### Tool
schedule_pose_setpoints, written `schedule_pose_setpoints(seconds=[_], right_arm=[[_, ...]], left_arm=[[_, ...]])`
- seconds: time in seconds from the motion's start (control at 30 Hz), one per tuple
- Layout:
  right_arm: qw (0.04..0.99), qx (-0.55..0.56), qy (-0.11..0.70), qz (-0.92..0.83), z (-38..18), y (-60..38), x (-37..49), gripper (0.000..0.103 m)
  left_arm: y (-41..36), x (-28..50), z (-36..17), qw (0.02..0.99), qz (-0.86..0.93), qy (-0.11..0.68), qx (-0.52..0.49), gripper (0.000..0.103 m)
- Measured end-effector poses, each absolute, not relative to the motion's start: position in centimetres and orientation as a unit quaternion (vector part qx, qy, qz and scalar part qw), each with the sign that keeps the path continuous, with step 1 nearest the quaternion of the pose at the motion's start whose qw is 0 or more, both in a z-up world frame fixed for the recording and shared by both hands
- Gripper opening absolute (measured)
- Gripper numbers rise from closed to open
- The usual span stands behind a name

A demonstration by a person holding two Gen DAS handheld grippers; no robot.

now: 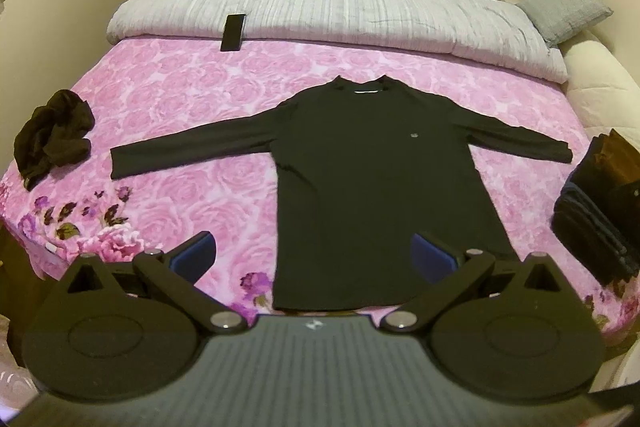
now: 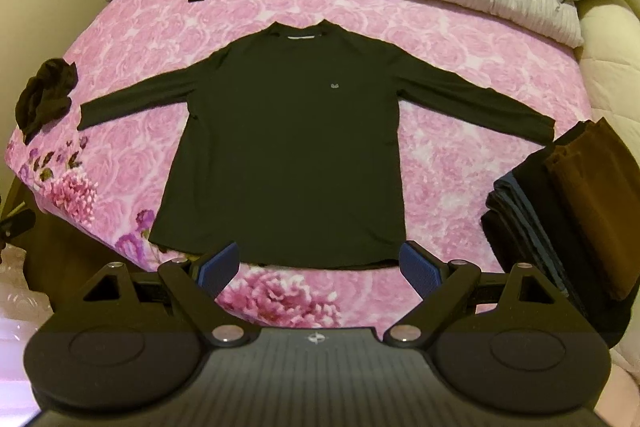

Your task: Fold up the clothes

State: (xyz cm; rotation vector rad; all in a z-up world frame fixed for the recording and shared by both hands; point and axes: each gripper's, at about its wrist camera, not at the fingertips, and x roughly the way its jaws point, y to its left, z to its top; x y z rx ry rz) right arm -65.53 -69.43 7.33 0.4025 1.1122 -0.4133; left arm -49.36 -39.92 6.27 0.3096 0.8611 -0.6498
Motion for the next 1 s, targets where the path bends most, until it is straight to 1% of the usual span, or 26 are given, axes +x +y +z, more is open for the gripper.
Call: schedule_pose_setpoints(seconds=[0.13, 0.27, 0.47, 0.57, 0.8, 0.93, 1.0], right_arm=[[0.823, 0.182, 0.505, -0.186, 6.6, -68.7, -64.5, 0.089], [0.850, 0.135, 0.490, -0.141, 6.0, -67.4, -62.4, 0.089], [0.884, 0.068, 0.457, -0.065, 4.4, -66.9, -54.8, 0.089], [0.894, 0.040, 0.446, -0.033, 4.7, -65.0, -50.0, 0.089], [0.921, -0.033, 0.386, 0.041, 4.9, -56.8, -40.8, 0.089], [0.921, -0.020, 0.388, 0.006, 2.7, -52.5, -34.9, 0.089], [0.921, 0.004, 0.389, -0.030, 1.3, -51.2, -32.0, 0.089]], left_arm=[[-37.9, -47.0, 5.5, 0.852, -0.295, 0.404, 0.156, 0.102], [-36.7, -44.6, 5.6, 0.865, -0.268, 0.380, 0.191, 0.102], [-34.6, -41.1, 6.0, 0.879, -0.231, 0.341, 0.241, 0.102], [-32.8, -38.5, 6.0, 0.874, -0.216, 0.326, 0.288, 0.102], [-27.9, -28.5, 3.3, 0.830, -0.283, 0.286, 0.387, 0.102], [-27.0, -19.8, 0.5, 0.788, -0.348, 0.257, 0.439, 0.102], [-26.5, -16.0, -0.6, 0.767, -0.385, 0.245, 0.450, 0.102]])
